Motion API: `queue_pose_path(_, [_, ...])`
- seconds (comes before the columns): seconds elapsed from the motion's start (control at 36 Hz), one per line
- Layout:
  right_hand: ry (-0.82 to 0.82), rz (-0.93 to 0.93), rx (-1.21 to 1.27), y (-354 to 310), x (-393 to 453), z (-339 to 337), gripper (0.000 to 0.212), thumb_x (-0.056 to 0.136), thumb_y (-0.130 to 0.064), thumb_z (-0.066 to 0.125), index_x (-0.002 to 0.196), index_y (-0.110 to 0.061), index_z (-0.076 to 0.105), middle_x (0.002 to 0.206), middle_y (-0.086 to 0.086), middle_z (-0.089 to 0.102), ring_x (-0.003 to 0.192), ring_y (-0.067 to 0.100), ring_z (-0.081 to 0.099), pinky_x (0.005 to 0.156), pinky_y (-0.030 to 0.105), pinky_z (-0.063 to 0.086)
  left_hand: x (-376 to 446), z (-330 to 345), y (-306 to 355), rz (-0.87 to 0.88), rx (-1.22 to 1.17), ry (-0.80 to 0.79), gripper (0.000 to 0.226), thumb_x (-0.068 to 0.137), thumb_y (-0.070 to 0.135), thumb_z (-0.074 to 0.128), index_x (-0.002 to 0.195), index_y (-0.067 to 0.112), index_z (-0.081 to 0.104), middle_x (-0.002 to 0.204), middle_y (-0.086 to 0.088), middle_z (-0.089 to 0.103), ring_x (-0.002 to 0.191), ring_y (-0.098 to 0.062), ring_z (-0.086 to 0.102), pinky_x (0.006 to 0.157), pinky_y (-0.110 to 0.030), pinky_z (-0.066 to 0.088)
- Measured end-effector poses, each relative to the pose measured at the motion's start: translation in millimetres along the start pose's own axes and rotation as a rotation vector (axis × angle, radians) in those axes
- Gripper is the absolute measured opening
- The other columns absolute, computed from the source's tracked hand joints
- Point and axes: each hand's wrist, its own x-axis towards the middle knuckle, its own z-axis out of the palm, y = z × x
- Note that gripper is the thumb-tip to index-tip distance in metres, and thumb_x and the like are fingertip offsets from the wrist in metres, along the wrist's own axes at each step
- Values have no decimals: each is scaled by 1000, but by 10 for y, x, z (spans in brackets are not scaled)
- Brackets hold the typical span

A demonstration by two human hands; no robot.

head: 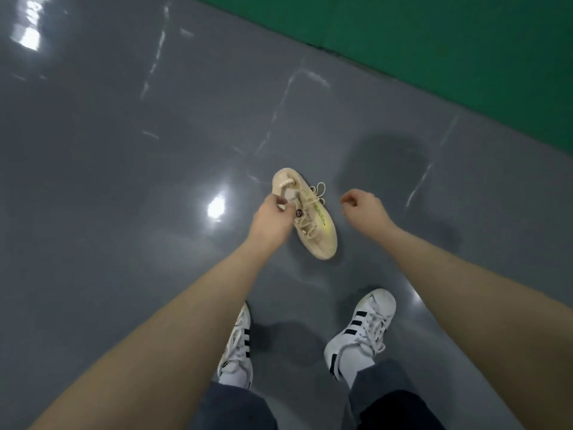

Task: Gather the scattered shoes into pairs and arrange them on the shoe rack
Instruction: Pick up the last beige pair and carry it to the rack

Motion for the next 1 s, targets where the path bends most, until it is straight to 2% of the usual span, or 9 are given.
queue_pose_path(0.06, [0,18,12,146,261,196,26,93,-16,45,113,-12,60,109,9,63,103,26,57,84,31,46,258,144,-166,11,44,8,34,96,32,46,123,11,47,99,-5,60,97,-29,60,79,-33,46])
queue_pose_path(0.14, [-35,14,-5,307,552,490,38,93,-24,52,128,-10,50,116,11,59,108,27,54,81,27,40,558,360,-443,52,127,3,42,95,33,48,129,10,41,116,-12,59,105,-31,58,88,-38,48])
queue_pose_path(0.25, [-41,3,-60,437,863,863,58,89,-40,57,136,-13,38,131,13,46,121,34,44,97,42,40,900,621,-723,23,74,28,43,93,29,52,127,8,37,122,-17,54,104,-32,57,79,-33,45])
queue_pose_path(0.33, [-7,-26,-161,465,979,1083,60,89,-45,56,138,-16,35,134,11,39,123,34,39,95,45,39,1076,711,-875,-29,29,59,44,94,28,53,128,6,35,126,-15,50,106,-28,56,80,-32,46])
queue_pose_path(0.39, [59,-53,-259,452,1013,1188,51,92,-41,52,135,-17,39,132,10,40,121,33,40,87,43,41,1159,735,-957,-51,23,65,52,94,29,52,134,5,29,129,-15,49,111,-29,54,85,-34,46])
queue_pose_path(0.47, [159,-77,-313,428,1031,1252,26,97,-25,42,120,-17,50,121,9,48,111,31,49,71,37,38,1184,749,-1026,-27,76,45,51,94,29,51,134,5,30,125,-15,51,111,-29,54,79,-31,43])
queue_pose_path(0.64, [186,-106,-242,372,741,1120,17,91,-12,36,87,-16,52,98,2,50,85,24,48,66,32,29,919,677,-919,45,107,25,49,94,28,53,134,12,31,123,-13,52,107,-27,55,75,-29,40])
queue_pose_path(0.81, [230,-121,-99,140,246,755,20,92,-14,39,94,-11,58,102,5,55,84,24,51,66,31,30,434,433,-522,183,113,33,49,94,29,52,134,16,28,126,-8,50,115,-26,50,89,-39,48])
queue_pose_path(1.0, [293,-173,-14,-132,-471,149,17,93,-16,40,91,-10,56,99,8,57,86,30,55,65,34,36,-279,78,17,328,243,-1,49,92,36,52,131,23,26,114,-5,58,102,-26,57,83,-44,51])
